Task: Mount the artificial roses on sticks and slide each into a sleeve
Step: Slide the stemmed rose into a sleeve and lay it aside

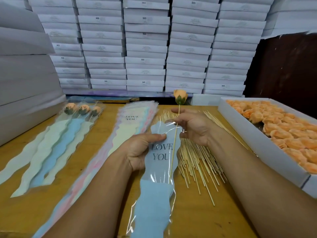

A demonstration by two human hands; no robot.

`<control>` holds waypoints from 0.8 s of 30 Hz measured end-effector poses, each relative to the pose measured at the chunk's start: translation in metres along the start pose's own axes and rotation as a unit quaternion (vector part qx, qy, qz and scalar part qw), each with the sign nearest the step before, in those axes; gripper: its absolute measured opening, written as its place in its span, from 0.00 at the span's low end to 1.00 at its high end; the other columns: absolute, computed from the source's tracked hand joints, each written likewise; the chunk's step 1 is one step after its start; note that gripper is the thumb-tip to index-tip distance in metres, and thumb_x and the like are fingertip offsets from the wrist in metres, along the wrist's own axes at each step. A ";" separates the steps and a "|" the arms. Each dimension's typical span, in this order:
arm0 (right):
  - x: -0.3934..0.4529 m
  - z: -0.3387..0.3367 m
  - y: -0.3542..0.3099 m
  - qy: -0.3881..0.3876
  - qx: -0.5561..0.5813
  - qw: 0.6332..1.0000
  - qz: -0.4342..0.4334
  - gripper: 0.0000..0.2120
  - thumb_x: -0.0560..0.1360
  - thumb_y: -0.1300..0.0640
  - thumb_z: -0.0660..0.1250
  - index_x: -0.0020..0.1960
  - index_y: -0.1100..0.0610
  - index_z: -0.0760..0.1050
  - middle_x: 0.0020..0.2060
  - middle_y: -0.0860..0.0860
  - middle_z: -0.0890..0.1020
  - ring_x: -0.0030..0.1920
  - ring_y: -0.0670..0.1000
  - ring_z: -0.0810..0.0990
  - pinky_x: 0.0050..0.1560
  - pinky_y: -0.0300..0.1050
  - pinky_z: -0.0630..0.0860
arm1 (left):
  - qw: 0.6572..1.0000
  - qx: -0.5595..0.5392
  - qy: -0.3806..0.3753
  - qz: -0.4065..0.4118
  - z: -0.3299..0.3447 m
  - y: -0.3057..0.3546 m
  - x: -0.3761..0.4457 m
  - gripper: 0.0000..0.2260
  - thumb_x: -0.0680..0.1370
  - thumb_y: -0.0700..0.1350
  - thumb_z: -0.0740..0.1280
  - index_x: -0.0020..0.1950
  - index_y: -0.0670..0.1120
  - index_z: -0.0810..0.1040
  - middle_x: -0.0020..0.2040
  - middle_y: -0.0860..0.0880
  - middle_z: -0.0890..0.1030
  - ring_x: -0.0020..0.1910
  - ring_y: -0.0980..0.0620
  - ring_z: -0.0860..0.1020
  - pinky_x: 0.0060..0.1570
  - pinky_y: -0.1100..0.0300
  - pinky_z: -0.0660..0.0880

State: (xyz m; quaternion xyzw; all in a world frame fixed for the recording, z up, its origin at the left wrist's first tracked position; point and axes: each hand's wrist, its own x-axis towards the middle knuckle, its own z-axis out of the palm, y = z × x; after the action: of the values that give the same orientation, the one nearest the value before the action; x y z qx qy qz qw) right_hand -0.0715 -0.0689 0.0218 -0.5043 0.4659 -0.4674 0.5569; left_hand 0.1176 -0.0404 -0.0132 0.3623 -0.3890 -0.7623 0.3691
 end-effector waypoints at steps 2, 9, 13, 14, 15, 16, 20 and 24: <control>-0.001 0.002 0.001 0.006 0.012 1.000 0.008 0.08 0.80 0.53 0.66 0.48 0.51 0.84 0.47 0.57 0.83 0.44 0.55 0.78 0.44 0.49 0.74 | 1.000 0.000 0.000 -0.001 0.000 0.000 0.001 0.07 0.73 0.37 0.69 0.45 0.37 0.86 0.48 0.35 0.84 0.41 0.39 0.84 0.45 0.43 0.83; -0.004 0.003 0.004 0.018 0.037 0.999 0.009 0.15 0.82 0.48 0.64 0.48 0.57 0.85 0.44 0.53 0.87 0.40 0.52 0.83 0.37 0.44 0.79 | 1.000 -0.002 -0.021 0.009 0.002 0.000 0.001 0.07 0.74 0.37 0.69 0.48 0.37 0.86 0.48 0.35 0.84 0.42 0.40 0.85 0.44 0.44 0.83; -0.006 0.003 0.001 0.029 0.118 0.992 0.031 0.17 0.83 0.47 0.62 0.53 0.59 0.82 0.46 0.55 0.87 0.34 0.53 0.76 0.38 0.41 0.76 | 0.999 0.005 -0.033 0.023 0.001 -0.001 0.002 0.13 0.74 0.38 0.70 0.57 0.36 0.82 0.52 0.34 0.83 0.45 0.38 0.84 0.46 0.44 0.82; -0.006 0.003 0.000 0.030 0.142 0.989 0.042 0.19 0.84 0.46 0.61 0.53 0.60 0.81 0.46 0.56 0.87 0.36 0.53 0.77 0.42 0.41 0.78 | 0.999 0.010 -0.039 0.024 0.001 -0.001 0.002 0.14 0.74 0.38 0.70 0.58 0.35 0.82 0.52 0.33 0.83 0.45 0.38 0.84 0.47 0.44 0.82; -0.005 0.002 0.001 0.032 0.150 0.987 0.050 0.21 0.84 0.45 0.60 0.53 0.61 0.81 0.49 0.58 0.87 0.41 0.56 0.78 0.51 0.44 0.78 | 0.999 0.014 -0.044 0.025 0.001 -0.002 0.002 0.13 0.74 0.38 0.71 0.57 0.36 0.82 0.52 0.33 0.83 0.45 0.38 0.84 0.47 0.44 0.82; -0.006 0.002 0.001 0.031 0.152 0.986 0.059 0.23 0.84 0.43 0.59 0.54 0.63 0.81 0.52 0.59 0.86 0.44 0.58 0.79 0.59 0.48 0.78 | 0.998 0.018 -0.047 0.025 0.001 -0.002 0.002 0.13 0.73 0.38 0.72 0.56 0.36 0.83 0.51 0.33 0.83 0.45 0.38 0.84 0.47 0.44 0.82; -0.008 -0.003 0.002 -0.018 0.176 0.977 0.115 0.37 0.79 0.33 0.59 0.60 0.67 0.80 0.57 0.68 0.82 0.56 0.65 0.84 0.59 0.58 0.80 | 0.998 0.034 -0.056 0.022 0.001 -0.002 0.002 0.14 0.69 0.40 0.75 0.54 0.38 0.85 0.50 0.34 0.84 0.44 0.39 0.85 0.46 0.46 0.82; -0.004 -0.005 0.004 0.028 0.251 0.964 0.079 0.33 0.77 0.34 0.64 0.70 0.58 0.71 0.56 0.63 0.84 0.58 0.64 0.83 0.68 0.63 0.72 | 0.997 0.040 -0.065 0.015 0.005 -0.002 -0.001 0.17 0.68 0.40 0.75 0.56 0.36 0.84 0.50 0.34 0.84 0.44 0.39 0.85 0.48 0.45 0.82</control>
State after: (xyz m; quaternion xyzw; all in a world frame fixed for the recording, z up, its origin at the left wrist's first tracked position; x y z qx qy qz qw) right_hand -0.0766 -0.0653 0.0178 -0.2970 0.3875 -0.5377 0.6874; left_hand 0.1129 -0.0373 -0.0122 0.3208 -0.4480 -0.7621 0.3400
